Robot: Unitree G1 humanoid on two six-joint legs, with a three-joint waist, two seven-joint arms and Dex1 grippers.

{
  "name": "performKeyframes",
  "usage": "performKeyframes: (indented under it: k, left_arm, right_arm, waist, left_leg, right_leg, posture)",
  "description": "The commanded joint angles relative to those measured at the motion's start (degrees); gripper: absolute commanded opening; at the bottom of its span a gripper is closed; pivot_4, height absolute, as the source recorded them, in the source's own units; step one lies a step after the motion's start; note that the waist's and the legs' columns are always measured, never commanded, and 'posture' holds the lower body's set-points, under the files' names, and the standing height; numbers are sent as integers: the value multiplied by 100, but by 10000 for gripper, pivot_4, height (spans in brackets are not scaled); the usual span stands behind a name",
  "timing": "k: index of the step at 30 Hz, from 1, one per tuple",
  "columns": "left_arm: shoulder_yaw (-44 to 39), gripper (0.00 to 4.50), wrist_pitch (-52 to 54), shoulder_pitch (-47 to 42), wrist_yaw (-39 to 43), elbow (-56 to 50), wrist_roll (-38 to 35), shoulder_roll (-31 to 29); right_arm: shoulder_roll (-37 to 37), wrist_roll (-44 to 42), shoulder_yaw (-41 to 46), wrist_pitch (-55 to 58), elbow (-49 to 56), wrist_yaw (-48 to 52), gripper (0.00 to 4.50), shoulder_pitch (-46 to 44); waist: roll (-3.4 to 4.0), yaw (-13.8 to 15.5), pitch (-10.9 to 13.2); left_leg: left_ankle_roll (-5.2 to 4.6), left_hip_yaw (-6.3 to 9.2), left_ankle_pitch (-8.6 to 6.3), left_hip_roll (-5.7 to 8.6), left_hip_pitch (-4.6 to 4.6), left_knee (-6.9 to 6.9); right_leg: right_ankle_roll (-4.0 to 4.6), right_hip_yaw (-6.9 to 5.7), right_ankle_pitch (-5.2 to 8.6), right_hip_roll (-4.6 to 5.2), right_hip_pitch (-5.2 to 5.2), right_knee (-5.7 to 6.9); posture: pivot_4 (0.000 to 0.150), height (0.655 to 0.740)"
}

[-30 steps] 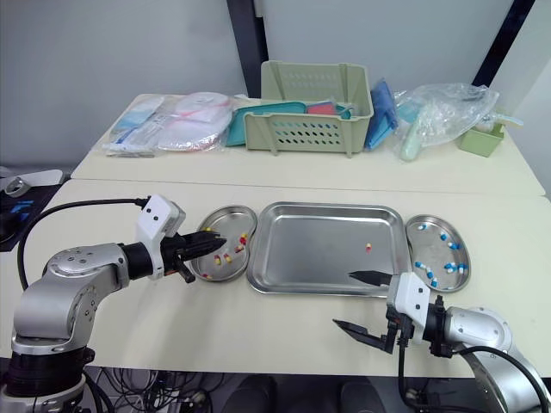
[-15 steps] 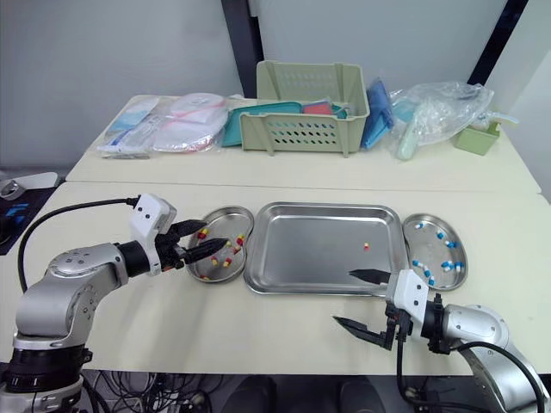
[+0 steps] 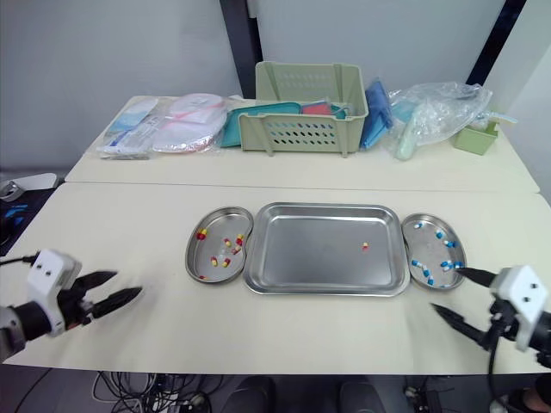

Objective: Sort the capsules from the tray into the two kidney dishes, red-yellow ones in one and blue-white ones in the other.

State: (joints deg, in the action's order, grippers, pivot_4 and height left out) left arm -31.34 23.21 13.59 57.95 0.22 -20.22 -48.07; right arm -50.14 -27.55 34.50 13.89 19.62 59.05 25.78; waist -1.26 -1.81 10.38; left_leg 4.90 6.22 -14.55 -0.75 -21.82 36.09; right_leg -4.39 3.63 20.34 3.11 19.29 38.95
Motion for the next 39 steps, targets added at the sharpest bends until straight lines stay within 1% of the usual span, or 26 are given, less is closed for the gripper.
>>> performKeyframes:
  k: [1,6,16,20,24,29,32,35,39]
  left_arm:
    - [-315,44614,-646,246,278,488,59,-183]
    - [-418,44614,-1141,668,436,794,67,-160]
    - [-458,44614,-1131,918,388,674,-142,-79]
    - [-357,44614,-1082,851,374,581,-172,-52]
    - [-290,44614,-1030,813,295,426,-215,42]
    - [-229,44614,-969,774,230,181,-306,180]
    - [-149,44614,-964,741,212,8,-345,254]
    - [-39,44614,-953,701,178,-214,-386,360]
    - [121,44614,-888,700,183,-658,-506,464]
  right_arm:
    - [-281,194,434,-213,-582,323,45000,6]
    - [-391,266,625,-337,-1191,495,45000,-79]
    - [-314,450,617,-512,-1336,630,45000,-4]
    - [-116,431,713,-548,-1121,547,45000,217]
    - [252,343,737,-458,-523,294,45000,439]
    - [1000,11,249,-105,850,-279,45000,664]
    - [1517,70,-307,-77,1494,-719,45000,737]
    - [2031,401,-980,-181,1800,-1212,45000,757]
    - [2459,787,-1784,-253,1942,-1675,45000,720]
  waist:
    - [-1,-2,0]
    - [-1,-4,0]
    - [0,-5,0]
    - [-1,-5,0]
    - [0,-4,-1]
    - [1,-11,-2]
    - [-1,-4,-4]
    - [-3,-3,-7]
    - [-13,-3,-14]
  left_leg:
    - [0,-3,0,0,0,0]
    - [0,-4,0,0,-2,-2]
    - [0,-5,-1,-1,-2,-2]
    - [0,-4,-1,0,-2,-3]
    - [1,-4,-1,-1,-2,-3]
    - [1,-2,-1,-4,-1,-4]
    - [1,0,-1,-4,-2,-4]
    - [1,2,-1,-4,-2,-4]
    - [2,1,-1,-4,-1,-3]
  right_leg:
    - [0,2,0,0,0,0]
    - [0,2,0,1,1,-3]
    - [0,3,0,1,1,-2]
    - [0,2,0,1,1,-2]
    - [0,3,0,1,0,-2]
    - [0,2,0,-1,1,0]
    - [0,1,0,-1,1,0]
    - [0,-1,0,0,1,0]
    - [0,1,0,1,1,1]
  posture:
    - [1500,7400]
    - [1500,7400]
    - [1500,7400]
    - [1500,7400]
    - [1500,7400]
    - [1500,7400]
    - [1500,7400]
    - [1500,7400]
    - [1500,7400]
